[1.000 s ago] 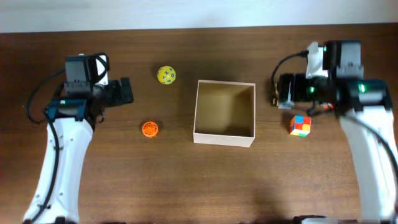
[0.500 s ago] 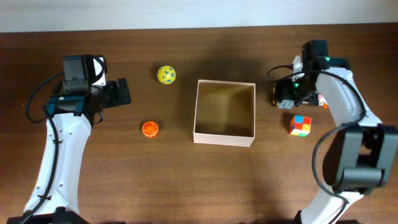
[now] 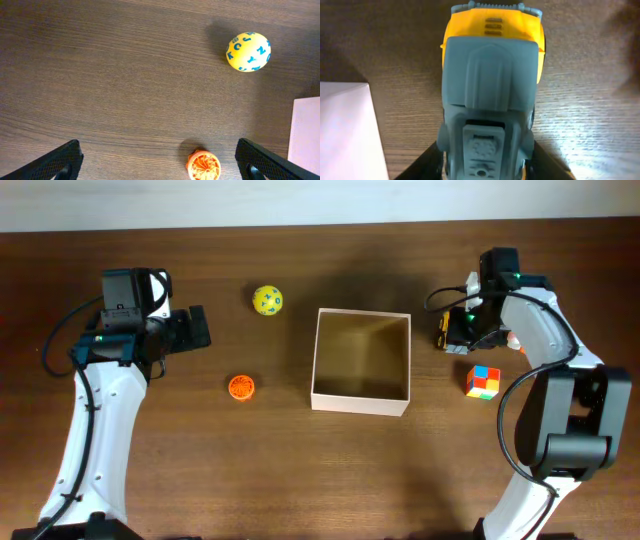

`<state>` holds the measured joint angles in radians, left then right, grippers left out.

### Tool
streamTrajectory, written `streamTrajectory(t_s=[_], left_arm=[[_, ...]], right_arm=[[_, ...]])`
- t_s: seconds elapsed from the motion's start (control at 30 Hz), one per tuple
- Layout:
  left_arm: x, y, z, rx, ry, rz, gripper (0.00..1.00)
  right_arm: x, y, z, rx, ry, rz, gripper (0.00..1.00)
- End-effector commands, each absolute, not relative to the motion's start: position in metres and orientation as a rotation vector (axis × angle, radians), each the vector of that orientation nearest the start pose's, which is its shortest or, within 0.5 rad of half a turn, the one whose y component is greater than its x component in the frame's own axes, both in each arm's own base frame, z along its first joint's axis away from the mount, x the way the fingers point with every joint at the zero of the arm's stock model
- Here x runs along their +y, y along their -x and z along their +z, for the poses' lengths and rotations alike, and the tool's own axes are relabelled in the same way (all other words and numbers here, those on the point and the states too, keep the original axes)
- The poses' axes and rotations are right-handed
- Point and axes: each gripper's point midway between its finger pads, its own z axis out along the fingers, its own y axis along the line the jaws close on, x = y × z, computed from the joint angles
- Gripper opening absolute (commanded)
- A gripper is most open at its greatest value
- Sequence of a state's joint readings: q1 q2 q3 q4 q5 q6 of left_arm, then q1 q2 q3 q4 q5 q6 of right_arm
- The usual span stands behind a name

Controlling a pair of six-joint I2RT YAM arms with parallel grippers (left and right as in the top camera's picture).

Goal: Pack container
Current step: 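Move the right gripper to the grey-yellow toy truck and grasp it, then carry the truck with the right gripper into the box and release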

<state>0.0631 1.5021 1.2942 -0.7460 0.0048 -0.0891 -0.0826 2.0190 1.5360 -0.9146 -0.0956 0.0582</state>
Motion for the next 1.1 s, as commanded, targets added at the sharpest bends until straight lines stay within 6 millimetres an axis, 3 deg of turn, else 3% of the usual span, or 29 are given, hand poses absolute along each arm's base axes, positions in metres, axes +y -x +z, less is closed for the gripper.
streamTrajectory(t_s=[0.0,0.13,0.27,0.33,0.37,0.5,0.6,0.73,0.9,0.93,1.07], left_arm=[[0.023,-0.4,0.189,2.506,0.168,-0.027,0.99],[0.023,-0.4,0.189,2.506,0.168,-0.027,0.99],[0.023,-0.4,0.189,2.506,0.168,-0.027,0.99],[0.023,-0.4,0.19,2.506,0.168,-0.027,0.99],[0.023,-0.4,0.189,2.506,0.168,-0.027,0.99],[0.023,-0.4,0.189,2.506,0.168,-0.027,0.99],[0.023,-0.4,0.189,2.506,0.168,-0.027,0.99],[0.023,-0.4,0.19,2.506,0.168,-0.027,0.99],[0.023,-0.4,0.189,2.506,0.168,-0.027,0.99],[0.023,-0.4,0.189,2.506,0.168,-0.027,0.99],[0.023,-0.4,0.189,2.506,0.168,-0.027,0.99]], right_arm=[[-0.022,-0.424,0.057,2.943,-0.195,0.097,0.32],[-0.021,-0.429,0.091,2.887,-0.187,0.095,0.27],[-0.006,-0.427,0.166,2.778,-0.137,0.106,0.27],[0.008,-0.418,0.199,2.738,-0.127,0.124,0.27],[0.026,-0.405,0.225,2.709,-0.122,0.153,0.27],[0.068,-0.38,0.254,2.67,-0.037,0.193,0.27],[0.071,-0.378,0.256,2.657,-0.041,0.1,0.34],[0.049,-0.392,0.242,2.65,-0.126,-0.037,0.43],[0.02,-0.411,0.195,2.74,-0.226,-0.078,0.49],[0.014,-0.416,0.175,2.791,-0.23,-0.065,0.52],[0.008,-0.425,0.135,2.882,-0.2,-0.04,0.61]])
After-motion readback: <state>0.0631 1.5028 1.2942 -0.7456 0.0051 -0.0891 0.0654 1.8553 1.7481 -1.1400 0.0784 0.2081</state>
